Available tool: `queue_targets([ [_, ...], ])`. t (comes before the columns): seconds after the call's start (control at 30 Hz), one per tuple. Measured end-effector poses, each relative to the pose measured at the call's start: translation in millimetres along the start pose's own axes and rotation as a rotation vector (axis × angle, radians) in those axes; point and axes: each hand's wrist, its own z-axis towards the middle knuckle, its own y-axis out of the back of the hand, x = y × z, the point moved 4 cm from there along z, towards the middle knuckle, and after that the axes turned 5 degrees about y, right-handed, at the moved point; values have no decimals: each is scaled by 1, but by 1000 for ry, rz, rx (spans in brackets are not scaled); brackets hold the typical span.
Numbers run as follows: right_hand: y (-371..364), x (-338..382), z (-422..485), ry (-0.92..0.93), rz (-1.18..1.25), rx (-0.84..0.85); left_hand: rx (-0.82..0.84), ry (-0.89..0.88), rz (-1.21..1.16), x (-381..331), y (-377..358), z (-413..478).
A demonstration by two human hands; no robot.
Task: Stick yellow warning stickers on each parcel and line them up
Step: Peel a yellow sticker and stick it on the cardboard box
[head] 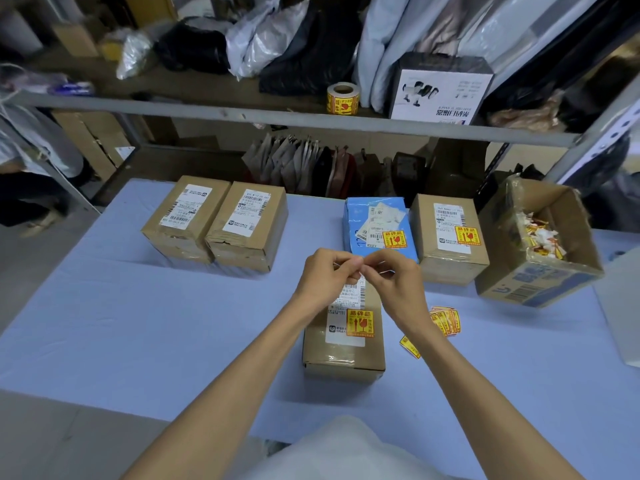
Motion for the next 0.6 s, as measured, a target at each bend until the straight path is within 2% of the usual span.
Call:
queue_targets([
  [0.13, 10, -6, 9, -65, 17, 52, 75, 37, -214, -1, 0, -2],
  [0.27, 18, -2, 13, -61, 64, 63, 100, 62, -303, -8, 0, -2],
  [0.43, 23, 2, 14, -176, 287, -167, 48, 99, -301, -11, -1, 4],
  [0.6, 16, 3, 8, -302, 456, -307, 69, 98, -296, -14, -3, 7],
])
